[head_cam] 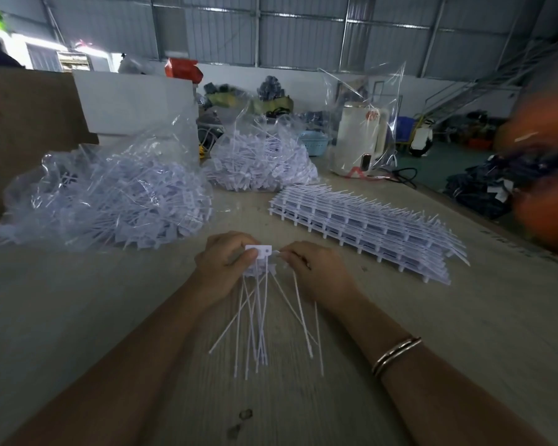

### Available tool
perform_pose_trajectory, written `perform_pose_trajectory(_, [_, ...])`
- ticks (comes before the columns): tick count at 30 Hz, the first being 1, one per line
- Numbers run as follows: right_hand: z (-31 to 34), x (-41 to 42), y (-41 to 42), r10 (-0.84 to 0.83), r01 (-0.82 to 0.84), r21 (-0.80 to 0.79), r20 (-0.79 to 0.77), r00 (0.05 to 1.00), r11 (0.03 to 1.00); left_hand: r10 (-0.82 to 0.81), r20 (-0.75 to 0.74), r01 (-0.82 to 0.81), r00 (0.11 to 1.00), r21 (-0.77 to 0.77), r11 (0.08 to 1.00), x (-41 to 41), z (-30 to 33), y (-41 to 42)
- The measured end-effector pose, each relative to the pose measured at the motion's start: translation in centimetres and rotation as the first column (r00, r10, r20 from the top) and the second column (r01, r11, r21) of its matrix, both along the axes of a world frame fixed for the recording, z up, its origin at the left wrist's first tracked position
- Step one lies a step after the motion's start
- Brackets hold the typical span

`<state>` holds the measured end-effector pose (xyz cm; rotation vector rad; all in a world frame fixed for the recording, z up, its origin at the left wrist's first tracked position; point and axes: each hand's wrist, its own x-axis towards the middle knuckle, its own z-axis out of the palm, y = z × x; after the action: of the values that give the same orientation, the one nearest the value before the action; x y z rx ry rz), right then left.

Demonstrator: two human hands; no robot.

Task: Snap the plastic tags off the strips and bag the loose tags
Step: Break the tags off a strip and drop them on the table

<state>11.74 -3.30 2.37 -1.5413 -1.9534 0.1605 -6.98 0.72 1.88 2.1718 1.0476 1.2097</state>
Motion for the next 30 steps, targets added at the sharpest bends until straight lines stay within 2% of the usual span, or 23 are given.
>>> perform_pose_trajectory(3, [0.2,1.9,-0.2,-0.140,0.131,-0.055,-0.246,0.959,0.990,0.043,0.224,0.002,0.974,-0.198,0.980,-1.1,0.0,0.0])
perform_pose_trajectory(4, [0.2,2.6,-0.4,-0.164,0.152,-0.063,-0.287,0.944,0.986,0.071,0.260,-0.005,0.963,-0.246,0.969,-1.3,-0.2,0.1])
perform_pose_trajectory(5, [0.3,3.0,-0.6,-0.167,0.159,-0.051,-0.280,0.945,0.986,0.099,0.214,-0.038,0.972,-0.272,0.961,-1.3,-0.3,0.5])
perform_pose_trajectory(6, [0.3,3.0,-0.7,-0.155,0.154,-0.023,-0.244,0.957,0.988,0.132,0.072,-0.110,0.989,-0.260,0.959,-1.0,-0.5,0.9])
perform_pose_trajectory(8, [0.3,2.1,-0.9,-0.106,0.112,0.048,-0.113,0.988,0.993,0.258,-0.271,-0.291,0.927,-0.087,0.953,-0.1,-1.1,1.3])
perform_pose_trajectory(9, [0.2,1.4,-0.9,-0.075,0.078,0.086,-0.039,0.996,0.993,0.336,-0.307,-0.352,0.890,0.005,0.936,0.2,-1.3,1.4])
perform_pose_trajectory(10, [0.2,0.6,-0.9,-0.043,0.040,0.124,0.020,0.999,0.991,0.380,-0.273,-0.381,0.884,0.051,0.923,0.3,-1.2,1.2])
perform_pose_trajectory(12, [0.2,-0.5,-0.8,0.024,-0.036,0.177,0.072,0.997,0.984,0.318,-0.123,-0.314,0.940,0.051,0.948,0.0,-1.0,0.6])
perform_pose_trajectory(14, [0.2,-1.3,-0.7,0.069,-0.076,0.175,0.043,0.997,0.982,0.138,-0.010,-0.138,0.990,0.004,0.990,0.1,-0.7,0.2])
perform_pose_trajectory(17, [0.1,-1.8,-0.8,0.105,-0.101,0.162,-0.015,0.994,0.982,0.015,-0.173,-0.023,0.985,-0.042,0.999,0.5,-0.6,-0.3])
perform_pose_trajectory(18, [0.1,-1.6,-0.8,0.112,-0.108,0.147,-0.015,0.994,0.983,0.011,-0.166,-0.019,0.986,-0.047,0.999,0.4,-0.6,-0.1])
perform_pose_trajectory(21, [0.0,-0.4,-0.8,0.071,-0.069,0.080,-0.015,0.997,0.994,0.001,0.034,0.001,0.999,-0.082,0.997,0.0,-0.6,0.3])
perform_pose_trajectory(22, [0.0,-0.1,-0.8,0.052,-0.052,0.061,-0.001,0.999,0.997,0.001,0.047,0.003,0.999,-0.084,0.996,-0.1,-0.6,0.3])
perform_pose_trajectory(25, [0.1,0.0,-0.9,0.055,-0.059,0.041,0.083,0.995,0.997,0.011,-0.057,-0.014,0.998,-0.055,0.998,0.0,-0.6,0.4])
perform_pose_trajectory(28, [0.2,-0.4,-0.8,0.067,-0.075,0.048,0.156,0.986,0.996,0.007,-0.093,-0.005,0.996,0.025,1.000,-0.2,-0.4,0.5])
perform_pose_trajectory(30, [0.3,-0.5,-0.7,0.065,-0.071,0.053,0.117,0.991,0.996,0.016,-0.115,-0.006,0.993,0.083,0.997,-0.4,-0.2,0.4])
